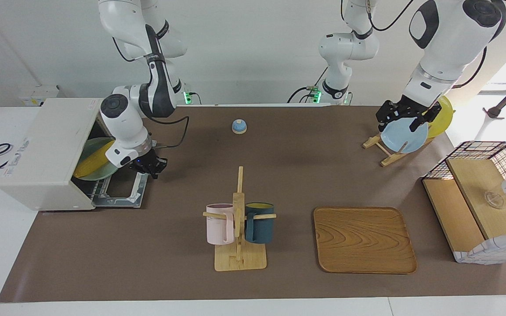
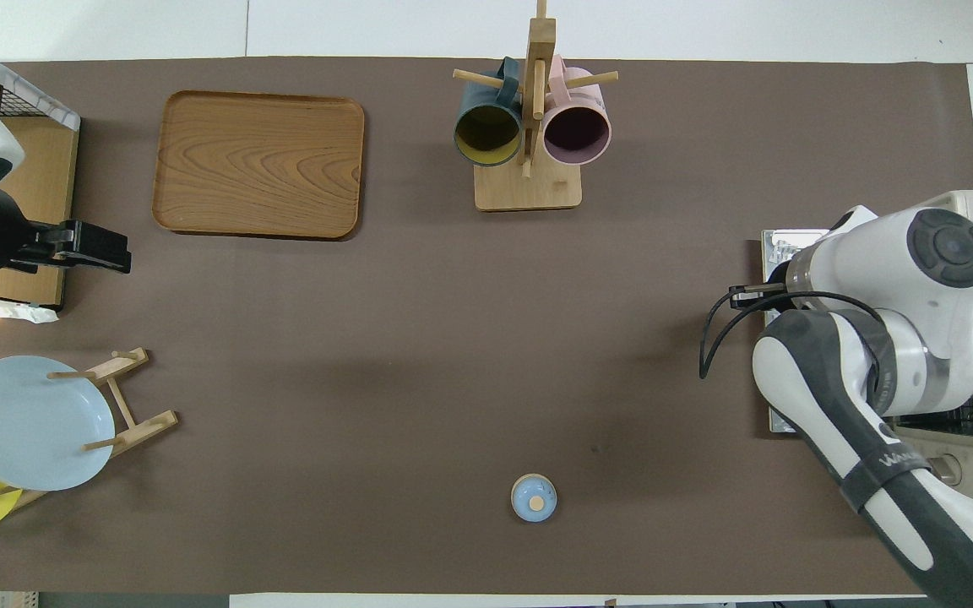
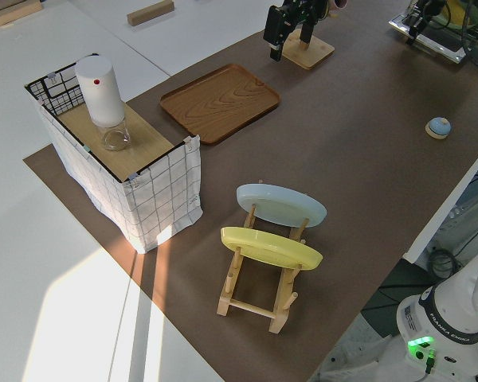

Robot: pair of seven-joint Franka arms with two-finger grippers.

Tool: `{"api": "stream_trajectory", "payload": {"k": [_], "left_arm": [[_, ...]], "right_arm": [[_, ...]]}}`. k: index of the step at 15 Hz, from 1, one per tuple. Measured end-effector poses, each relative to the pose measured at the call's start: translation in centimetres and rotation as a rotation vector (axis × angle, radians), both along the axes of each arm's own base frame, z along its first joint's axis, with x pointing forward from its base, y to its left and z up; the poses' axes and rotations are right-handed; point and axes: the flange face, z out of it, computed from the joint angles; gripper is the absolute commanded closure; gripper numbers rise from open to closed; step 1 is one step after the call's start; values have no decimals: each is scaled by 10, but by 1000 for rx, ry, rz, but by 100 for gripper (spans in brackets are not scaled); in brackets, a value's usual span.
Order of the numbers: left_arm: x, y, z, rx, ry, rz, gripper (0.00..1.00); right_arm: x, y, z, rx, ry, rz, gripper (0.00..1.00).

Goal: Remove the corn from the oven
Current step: 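Pull the toaster oven door open with the right gripper, then reach into the oven and grasp the green plate with the right gripper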

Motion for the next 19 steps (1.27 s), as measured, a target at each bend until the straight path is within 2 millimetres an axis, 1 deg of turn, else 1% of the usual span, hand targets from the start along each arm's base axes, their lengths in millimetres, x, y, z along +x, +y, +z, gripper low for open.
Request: {"api": "stream_trajectory", "payload": {"k": [1,2,3,4,5,7,9,13,19], "left_arm": [[0,0,0,0,0,0,0],[0,0,0,0,0,0,0],[0,0,0,0,0,0,0],[0,0,0,0,0,0,0],[0,0,0,0,0,0,0],[0,0,0,0,0,0,0],[0,0,0,0,0,0,0],[0,0,0,0,0,0,0],[0,0,0,0,0,0,0]], "right_arm": [[1,-3,20,1,10,-5,88],[1,-9,36,3,15,-15,71],[-1,-19,47,4,17,-34,70],[-3,-33,52,5,20,-65,67],[-5,-50,53,4,21,-96,65],[-7,-77,49,-9,29,-138,65],[-11,-91,44,-14,36,-159,65],[-18,-92,26,-21,31,-158,66],[-22,-100,25,-67,48,-140,66]]}}
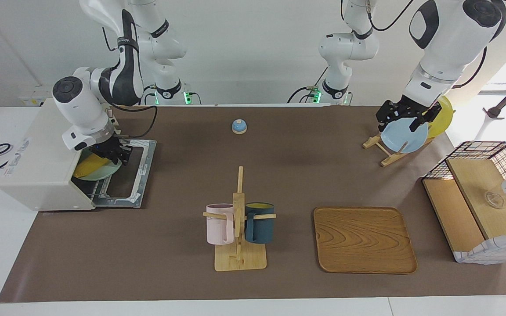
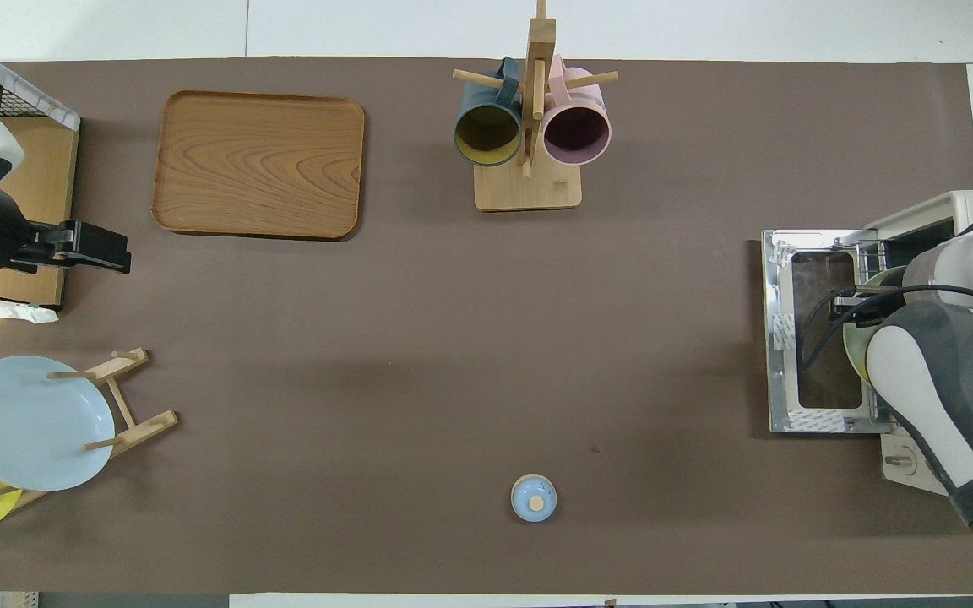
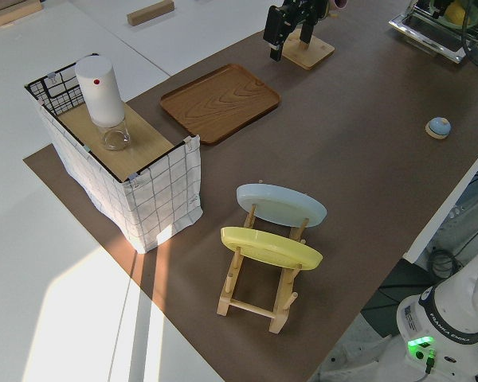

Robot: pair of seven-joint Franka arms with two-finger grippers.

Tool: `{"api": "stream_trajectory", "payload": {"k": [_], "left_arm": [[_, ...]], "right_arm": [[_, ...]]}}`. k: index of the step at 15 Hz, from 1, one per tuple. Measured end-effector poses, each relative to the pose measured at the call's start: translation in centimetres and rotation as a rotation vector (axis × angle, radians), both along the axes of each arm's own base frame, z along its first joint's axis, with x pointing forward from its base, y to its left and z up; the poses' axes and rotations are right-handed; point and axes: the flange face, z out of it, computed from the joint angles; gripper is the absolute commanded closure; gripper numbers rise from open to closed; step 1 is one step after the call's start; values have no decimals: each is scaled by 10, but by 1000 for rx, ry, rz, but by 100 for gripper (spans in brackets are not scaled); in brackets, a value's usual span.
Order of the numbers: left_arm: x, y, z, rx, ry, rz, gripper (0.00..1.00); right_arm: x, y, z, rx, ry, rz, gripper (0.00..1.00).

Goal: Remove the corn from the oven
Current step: 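Reach into the oven and grasp the green plate with the right gripper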

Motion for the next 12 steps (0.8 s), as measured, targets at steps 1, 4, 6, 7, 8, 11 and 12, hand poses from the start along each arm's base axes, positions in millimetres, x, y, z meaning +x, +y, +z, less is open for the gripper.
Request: {"api": "stream_trajectory", "payload": {"k": [1,4,6,7,8,11,12], "left_arm": [[0,0,0,0,0,0,0],[0,0,0,0,0,0,0],[0,0,0,0,0,0,0],[0,0,0,0,0,0,0],[0,0,0,0,0,0,0],[0,0,0,0,0,0,0],[0,0,0,0,0,0,0]], "right_arm": [[-1,-4,0,-6,1,-3,66],[-4,-14,-1,-8,6,-21,67],[-6,-13,-4,-7,7,-20,68],[-7,-13,-5,-7,5,-19,68],[-8,-13,-7,-7,3,-19,69],[-9,-12,-10,-7,4,-17,69],[-9,-11,-10,-7,4,-17,69]]}}
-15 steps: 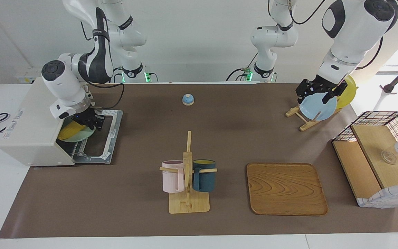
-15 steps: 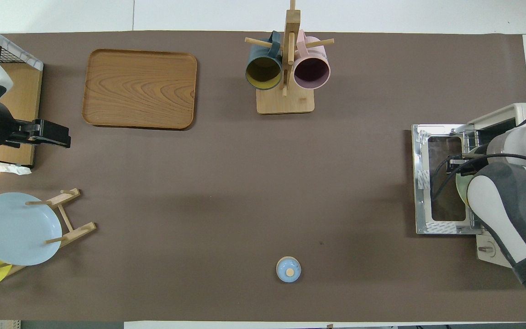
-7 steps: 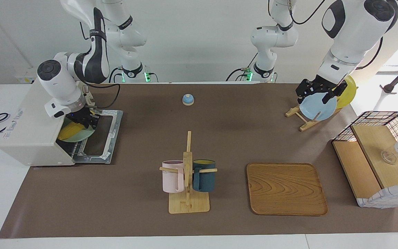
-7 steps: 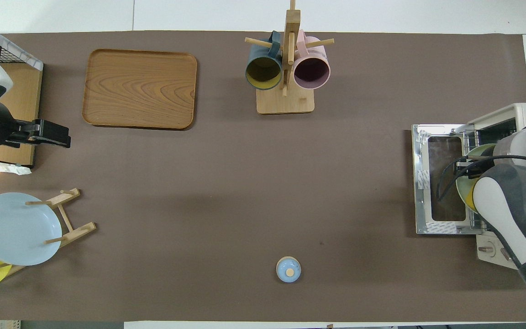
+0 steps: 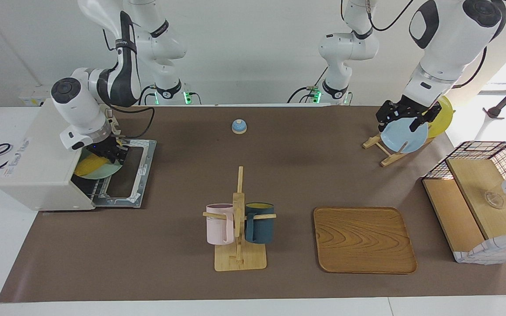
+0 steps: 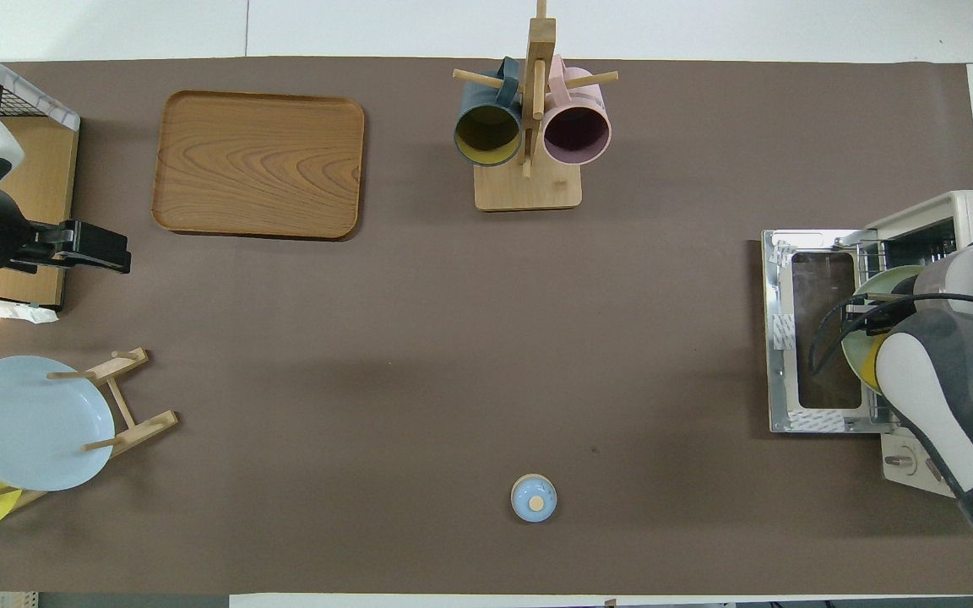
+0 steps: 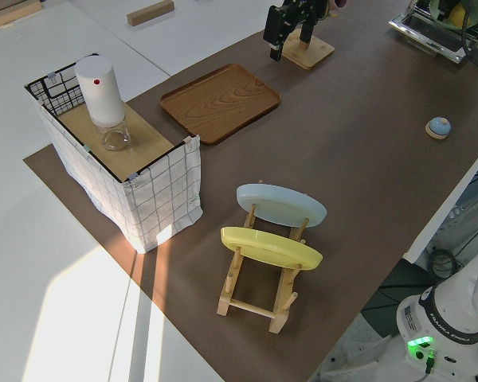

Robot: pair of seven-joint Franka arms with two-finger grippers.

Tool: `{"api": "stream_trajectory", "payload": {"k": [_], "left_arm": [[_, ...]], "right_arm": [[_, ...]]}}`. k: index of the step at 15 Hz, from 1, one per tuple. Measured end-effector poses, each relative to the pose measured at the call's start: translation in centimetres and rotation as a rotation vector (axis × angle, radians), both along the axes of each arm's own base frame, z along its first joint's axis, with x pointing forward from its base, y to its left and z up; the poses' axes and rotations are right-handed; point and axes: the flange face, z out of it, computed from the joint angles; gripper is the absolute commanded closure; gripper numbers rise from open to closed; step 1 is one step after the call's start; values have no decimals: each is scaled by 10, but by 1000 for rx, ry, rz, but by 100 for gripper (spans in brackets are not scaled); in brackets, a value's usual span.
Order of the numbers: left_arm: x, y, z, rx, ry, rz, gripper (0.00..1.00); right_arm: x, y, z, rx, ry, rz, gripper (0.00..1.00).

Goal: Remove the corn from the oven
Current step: 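Reach into the oven and grasp the green plate with the right gripper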

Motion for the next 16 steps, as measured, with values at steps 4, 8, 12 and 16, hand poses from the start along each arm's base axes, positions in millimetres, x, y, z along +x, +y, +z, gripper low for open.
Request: {"api": "stream_trajectory", "payload": {"k": [4,8,12,16], "left_arm": [[0,0,0,0,0,0,0],[0,0,0,0,0,0,0],[0,0,0,0,0,0,0],[0,0,0,0,0,0,0]], "right_arm": [[2,1,4,0,4,1,67],[10,4,25,-1,17,8,66],[15,5,30,-5,-12,12,70],[17,12,14,-7,-43,30,71]]}}
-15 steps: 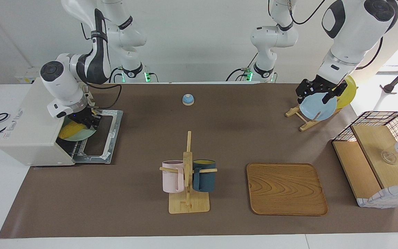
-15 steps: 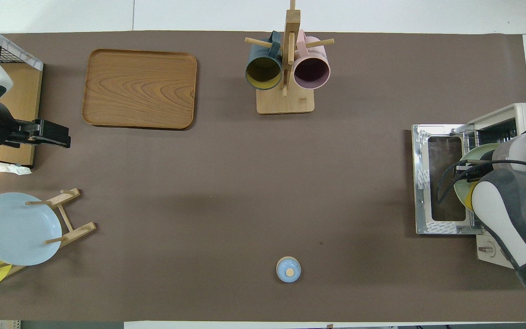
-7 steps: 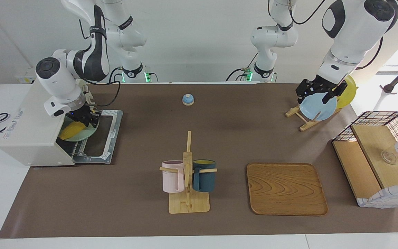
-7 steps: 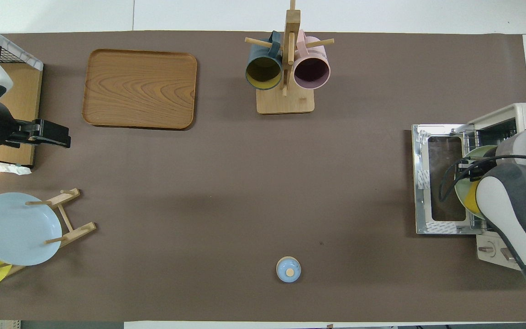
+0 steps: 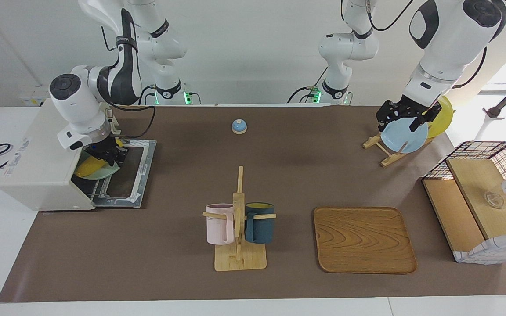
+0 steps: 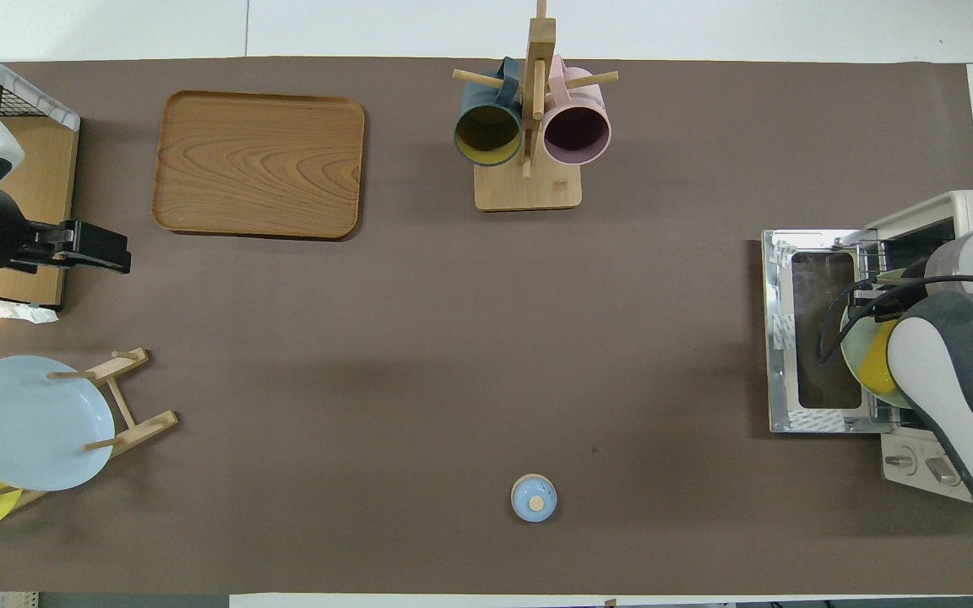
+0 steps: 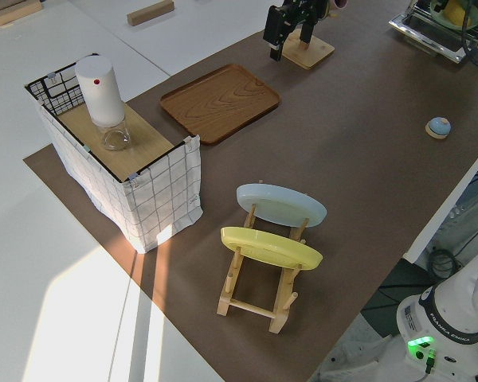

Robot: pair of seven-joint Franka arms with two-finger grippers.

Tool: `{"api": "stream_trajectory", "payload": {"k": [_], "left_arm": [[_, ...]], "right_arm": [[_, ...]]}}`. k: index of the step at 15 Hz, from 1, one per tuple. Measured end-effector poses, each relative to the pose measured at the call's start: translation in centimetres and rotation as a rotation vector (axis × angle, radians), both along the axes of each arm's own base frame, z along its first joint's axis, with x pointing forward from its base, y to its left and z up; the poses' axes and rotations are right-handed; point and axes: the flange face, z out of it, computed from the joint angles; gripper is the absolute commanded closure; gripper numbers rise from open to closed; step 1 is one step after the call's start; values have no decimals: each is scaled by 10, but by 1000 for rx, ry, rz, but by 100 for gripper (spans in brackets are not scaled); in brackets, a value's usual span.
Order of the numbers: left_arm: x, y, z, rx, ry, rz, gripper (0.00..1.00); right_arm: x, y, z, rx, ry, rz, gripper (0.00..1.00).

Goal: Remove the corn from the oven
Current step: 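Reach into the oven and grasp the green plate with the right gripper, then pull the plate out and set it mid-table with the right gripper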

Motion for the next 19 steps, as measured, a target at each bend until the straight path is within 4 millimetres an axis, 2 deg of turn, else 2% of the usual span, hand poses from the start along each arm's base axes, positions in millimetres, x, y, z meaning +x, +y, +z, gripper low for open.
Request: {"api": "stream_trajectory", "payload": {"k": [7,9,10,11,15,17,19], "left_arm": [[0,0,0,0,0,0,0],[0,0,0,0,0,0,0],[0,0,0,0,0,0,0],[0,0,0,0,0,0,0],[0,0,0,0,0,0,0],[0,0,0,0,0,0,0],[0,0,0,0,0,0,0]], "right_arm": [[-7,1,-14,3,15,1,71],[-9,0,-18,4,23,-1,81],[-10,0,-19,4,23,-2,94],[-11,0,-21,4,24,-2,100],[-15,2,-16,5,23,15,100],[-15,14,-12,6,44,52,100],[-8,51,1,3,67,106,100]]}}
